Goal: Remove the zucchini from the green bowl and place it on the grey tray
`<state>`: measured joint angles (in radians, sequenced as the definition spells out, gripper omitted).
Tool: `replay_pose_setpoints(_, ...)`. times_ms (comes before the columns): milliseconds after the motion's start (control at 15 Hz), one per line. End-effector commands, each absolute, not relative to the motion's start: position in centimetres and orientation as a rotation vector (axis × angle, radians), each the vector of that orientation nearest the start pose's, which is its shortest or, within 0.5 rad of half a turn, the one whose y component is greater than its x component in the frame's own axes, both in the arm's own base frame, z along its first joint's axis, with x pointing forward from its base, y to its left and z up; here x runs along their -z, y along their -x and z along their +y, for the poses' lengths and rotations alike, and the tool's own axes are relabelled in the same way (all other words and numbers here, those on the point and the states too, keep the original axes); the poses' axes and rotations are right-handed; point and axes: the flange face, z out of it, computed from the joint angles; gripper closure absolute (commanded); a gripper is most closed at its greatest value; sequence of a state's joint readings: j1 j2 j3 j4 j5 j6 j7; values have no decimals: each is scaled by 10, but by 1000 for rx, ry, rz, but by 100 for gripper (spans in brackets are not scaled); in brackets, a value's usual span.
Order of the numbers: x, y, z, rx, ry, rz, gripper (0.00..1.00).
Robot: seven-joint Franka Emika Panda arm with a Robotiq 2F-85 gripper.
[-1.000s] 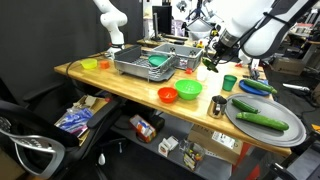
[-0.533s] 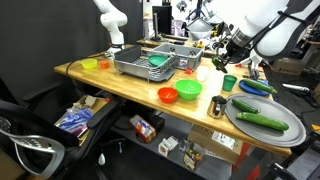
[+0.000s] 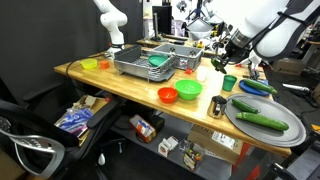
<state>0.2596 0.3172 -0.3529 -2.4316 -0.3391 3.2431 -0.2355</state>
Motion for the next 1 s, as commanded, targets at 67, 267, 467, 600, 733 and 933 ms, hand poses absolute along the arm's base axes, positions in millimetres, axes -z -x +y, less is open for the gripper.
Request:
replay_pose_setpoints(67,-235,-507,-15,772,3121,-973,93)
replay_pose_setpoints(267,-229,-493,-25,771,3115,-994,93)
replay_pose_setpoints(467,-225,-476,-41,793,3105,-990,93)
replay_pose_setpoints(600,-222,-464,-51,819,3081,-1016,93)
replay_pose_setpoints(733,-218,-451,-55,848,3030,-1069,93)
replay_pose_setpoints(933,-208,-449,-56,808,3027,-1089,73)
